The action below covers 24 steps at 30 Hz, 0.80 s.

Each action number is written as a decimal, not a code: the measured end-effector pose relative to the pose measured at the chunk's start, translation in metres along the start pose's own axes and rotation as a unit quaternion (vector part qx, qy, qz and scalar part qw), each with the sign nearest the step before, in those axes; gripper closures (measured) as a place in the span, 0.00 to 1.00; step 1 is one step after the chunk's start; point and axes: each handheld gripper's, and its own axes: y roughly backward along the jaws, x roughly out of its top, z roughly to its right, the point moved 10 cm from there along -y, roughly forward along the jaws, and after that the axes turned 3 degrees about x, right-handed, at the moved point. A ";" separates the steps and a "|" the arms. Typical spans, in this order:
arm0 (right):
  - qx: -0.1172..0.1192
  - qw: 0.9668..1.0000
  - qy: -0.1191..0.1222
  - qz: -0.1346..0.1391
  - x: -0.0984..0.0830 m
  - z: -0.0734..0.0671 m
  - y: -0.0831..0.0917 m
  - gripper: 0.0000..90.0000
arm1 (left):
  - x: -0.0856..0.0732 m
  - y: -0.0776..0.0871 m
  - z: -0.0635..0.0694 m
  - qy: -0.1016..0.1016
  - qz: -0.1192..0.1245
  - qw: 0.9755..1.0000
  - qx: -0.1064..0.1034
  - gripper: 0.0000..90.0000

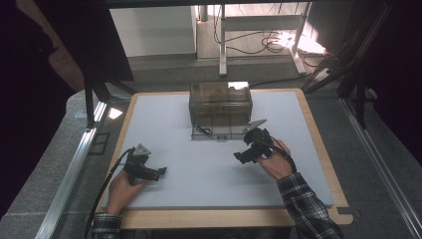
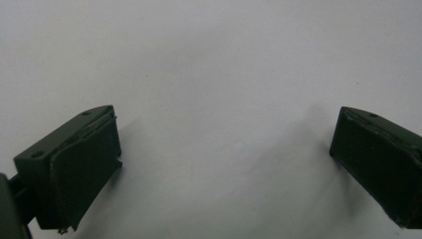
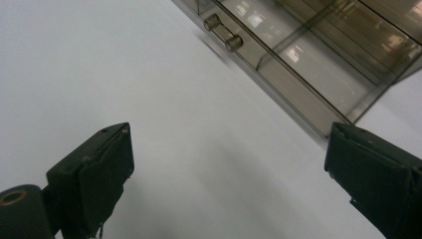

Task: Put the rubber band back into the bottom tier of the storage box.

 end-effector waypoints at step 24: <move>-0.010 1.000 -0.024 -0.009 -0.048 0.018 0.016 0.02 | 0.000 0.000 0.000 0.000 0.000 1.000 0.000 0.00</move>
